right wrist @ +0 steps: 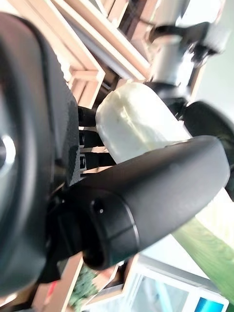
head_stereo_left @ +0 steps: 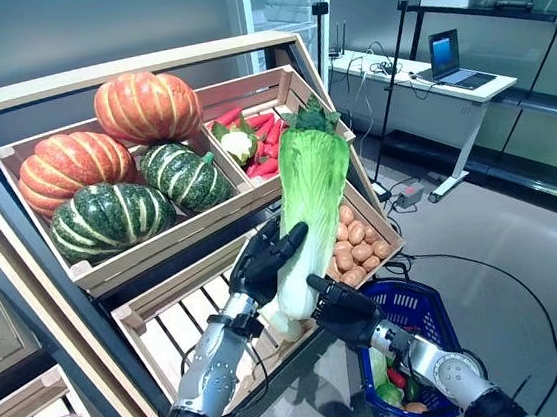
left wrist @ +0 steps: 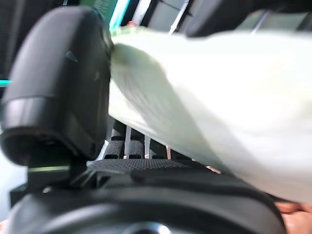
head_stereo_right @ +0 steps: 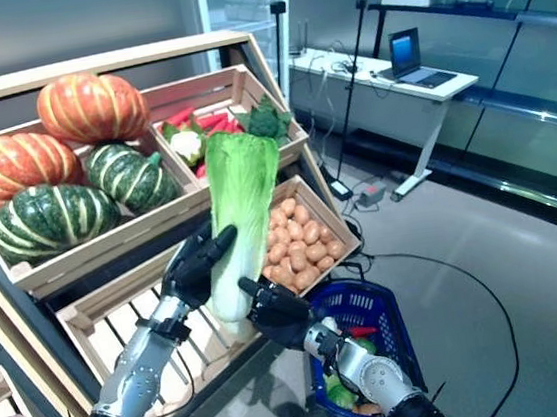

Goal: Put vegetables into the basket

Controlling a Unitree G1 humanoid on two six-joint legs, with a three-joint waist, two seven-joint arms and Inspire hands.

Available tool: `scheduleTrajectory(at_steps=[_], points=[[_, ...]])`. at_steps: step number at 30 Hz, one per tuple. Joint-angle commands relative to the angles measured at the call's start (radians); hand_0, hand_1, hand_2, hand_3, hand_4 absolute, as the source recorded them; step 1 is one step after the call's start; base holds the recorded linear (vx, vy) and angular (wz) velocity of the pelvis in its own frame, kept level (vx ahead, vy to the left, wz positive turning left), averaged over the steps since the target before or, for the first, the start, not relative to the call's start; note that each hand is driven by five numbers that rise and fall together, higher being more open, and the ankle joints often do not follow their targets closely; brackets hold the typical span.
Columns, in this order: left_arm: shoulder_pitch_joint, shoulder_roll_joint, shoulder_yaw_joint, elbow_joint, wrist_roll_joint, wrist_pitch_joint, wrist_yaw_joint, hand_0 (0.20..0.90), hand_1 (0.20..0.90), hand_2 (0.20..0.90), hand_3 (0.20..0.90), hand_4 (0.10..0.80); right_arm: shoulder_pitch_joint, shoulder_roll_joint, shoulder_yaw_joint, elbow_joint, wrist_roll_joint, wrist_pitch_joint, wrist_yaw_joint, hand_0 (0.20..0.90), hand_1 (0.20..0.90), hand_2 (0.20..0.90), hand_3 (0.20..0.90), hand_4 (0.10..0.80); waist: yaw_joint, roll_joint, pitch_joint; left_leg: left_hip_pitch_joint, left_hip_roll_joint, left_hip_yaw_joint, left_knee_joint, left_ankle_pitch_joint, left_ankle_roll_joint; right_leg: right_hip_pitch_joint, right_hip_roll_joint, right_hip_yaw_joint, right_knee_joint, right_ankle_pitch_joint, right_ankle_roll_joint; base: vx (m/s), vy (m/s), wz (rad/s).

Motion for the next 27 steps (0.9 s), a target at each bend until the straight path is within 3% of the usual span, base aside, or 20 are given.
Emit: scheduleTrajectory(at_steps=[1, 8, 15, 27], points=[[-0.074, -0.006, -0.072, -0.051, 0.159, -0.049, -0.106, 0.900, 0.900, 0.900, 0.900, 0.800, -0.104, 0.087, -0.110, -0.038, 0.082, -0.078, 0.058, 0.300, 0.300, 0.300, 0.300, 0.400, -0.013, 0.021, 0.002, 0.061, 0.013, 0.034, 0.002, -0.130, 0.004, -0.038, -0.009, 0.002, 0.000, 0.043, -0.031, 0.000, 0.000, 0.00], [-0.041, 0.057, 0.020, -0.028, 0.291, -0.101, -0.083, 0.900, 0.900, 0.900, 0.900, 0.800, 0.015, 0.054, -0.175, -0.002, 0.043, -0.071, 0.102, 0.300, 0.300, 0.300, 0.300, 0.400, -0.030, 0.024, 0.014, 0.055, 0.019, 0.048, 0.002, -0.124, 0.003, -0.051, -0.008, 0.017, 0.000, 0.049, -0.028, 0.000, 0.011, -0.04], [-0.033, 0.109, 0.094, 0.004, 0.321, -0.122, -0.064, 0.900, 0.900, 0.900, 0.900, 0.800, 0.042, 0.011, -0.268, 0.061, 0.057, -0.095, 0.118, 0.300, 0.300, 0.300, 0.300, 0.400, -0.048, 0.024, 0.033, 0.050, 0.025, 0.059, 0.002, -0.119, -0.002, -0.063, -0.005, 0.031, 0.000, 0.053, -0.026, -0.014, 0.009, -0.08], [-0.014, 0.110, 0.181, 0.054, 0.326, -0.132, -0.047, 0.900, 0.900, 0.900, 0.900, 0.800, 0.071, -0.014, -0.409, 0.125, 0.061, -0.117, 0.114, 0.300, 0.300, 0.300, 0.300, 0.400, -0.075, 0.018, 0.033, 0.055, 0.032, 0.076, 0.002, -0.123, -0.008, -0.069, 0.003, 0.057, 0.000, 0.050, -0.025, 0.020, 0.002, -0.06]])
